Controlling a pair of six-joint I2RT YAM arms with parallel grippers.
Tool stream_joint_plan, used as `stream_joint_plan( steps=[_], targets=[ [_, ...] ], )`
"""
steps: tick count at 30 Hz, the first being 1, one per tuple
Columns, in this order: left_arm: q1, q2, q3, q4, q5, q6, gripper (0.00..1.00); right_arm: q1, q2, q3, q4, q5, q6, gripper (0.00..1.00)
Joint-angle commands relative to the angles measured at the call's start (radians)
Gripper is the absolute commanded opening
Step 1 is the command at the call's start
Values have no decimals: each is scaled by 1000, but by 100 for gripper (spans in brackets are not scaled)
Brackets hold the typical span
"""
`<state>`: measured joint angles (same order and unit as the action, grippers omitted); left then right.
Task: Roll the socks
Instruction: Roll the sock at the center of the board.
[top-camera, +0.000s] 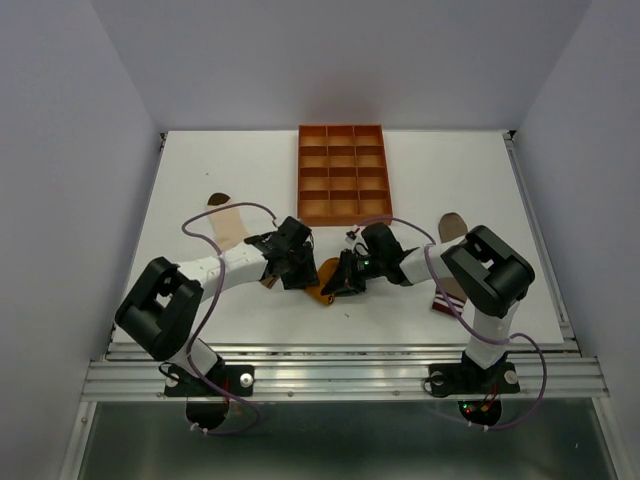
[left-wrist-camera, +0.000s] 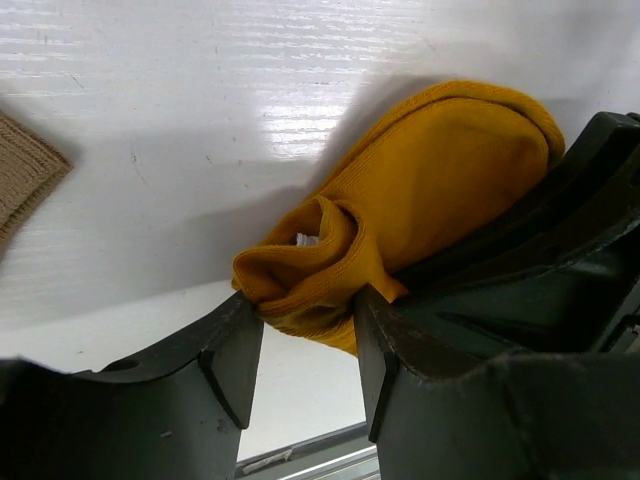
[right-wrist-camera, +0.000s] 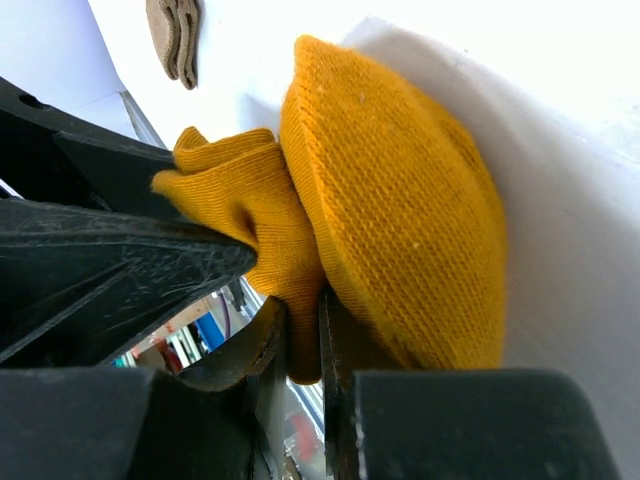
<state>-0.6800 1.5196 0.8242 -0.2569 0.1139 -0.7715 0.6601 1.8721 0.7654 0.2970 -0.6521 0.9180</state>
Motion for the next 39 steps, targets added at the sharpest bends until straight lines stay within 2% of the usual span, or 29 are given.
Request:
stream_joint_plan(
  steps=[1, 4, 7, 13, 19, 30, 35, 39],
  targets=[
    [-32, 62, 18, -42, -86, 3, 51, 9, 101, -63, -231, 299, -82, 7],
    [-50, 119, 78, -93, -161, -5, 50, 9, 99, -58, -231, 293, -103, 11],
    [-56, 160, 96, -100, -158, -21, 47, 9, 98, -51, -231, 289, -135, 15],
    [-76, 246, 162, -231, -253, -46, 42, 9, 12, -38, -231, 308, -240, 42],
    [-92, 255, 173, -249, -257, -46, 41, 9, -137, -29, -217, 318, -321, 51],
    [-119, 287, 214, -285, -258, -38, 40, 29, -482, -166, -134, 394, -484, 56],
    [-125, 295, 219, -292, -247, -38, 40, 127, -593, -186, -131, 480, -574, 56],
    [-133, 301, 227, -308, -253, -45, 40, 278, -611, -154, -150, 647, -645, 57]
  ],
)
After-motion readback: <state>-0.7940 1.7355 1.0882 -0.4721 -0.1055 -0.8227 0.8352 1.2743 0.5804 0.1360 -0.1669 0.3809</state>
